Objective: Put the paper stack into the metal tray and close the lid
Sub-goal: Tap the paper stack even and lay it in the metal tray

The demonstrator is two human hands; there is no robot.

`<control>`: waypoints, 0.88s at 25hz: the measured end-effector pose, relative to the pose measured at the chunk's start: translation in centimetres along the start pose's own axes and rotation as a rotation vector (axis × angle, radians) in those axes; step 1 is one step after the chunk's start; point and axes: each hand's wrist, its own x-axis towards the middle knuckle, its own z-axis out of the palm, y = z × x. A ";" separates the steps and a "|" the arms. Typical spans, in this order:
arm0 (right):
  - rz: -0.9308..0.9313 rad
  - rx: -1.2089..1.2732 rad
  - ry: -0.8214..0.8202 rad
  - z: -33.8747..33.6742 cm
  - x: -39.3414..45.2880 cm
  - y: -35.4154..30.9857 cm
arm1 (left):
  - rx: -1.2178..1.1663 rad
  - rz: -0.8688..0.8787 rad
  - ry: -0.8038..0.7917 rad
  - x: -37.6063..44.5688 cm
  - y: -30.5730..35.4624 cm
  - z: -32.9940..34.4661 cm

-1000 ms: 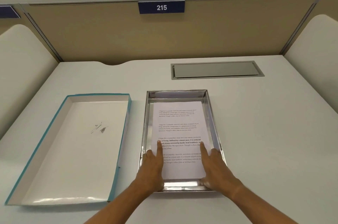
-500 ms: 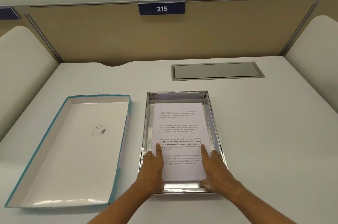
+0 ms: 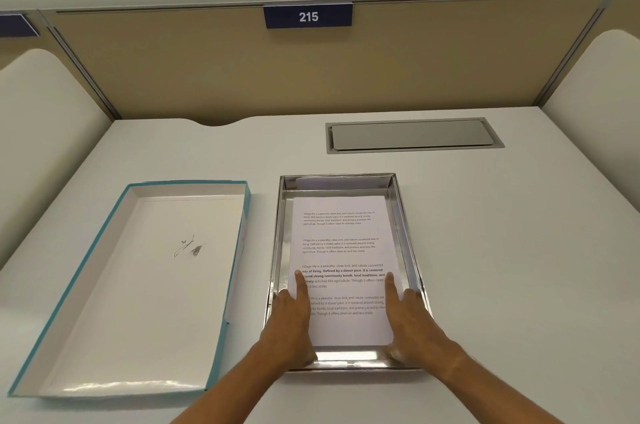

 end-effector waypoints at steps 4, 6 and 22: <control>0.087 0.238 -0.055 -3.2 2.2 0.0 | -0.236 -0.076 -0.048 2.7 0.3 -2.7; 0.102 0.395 0.072 -4.9 3.8 -0.2 | -0.344 -0.092 0.060 4.2 0.6 -4.4; 0.257 0.753 0.122 -7.9 7.3 -1.9 | -0.890 -0.291 0.144 10.4 -0.1 -5.8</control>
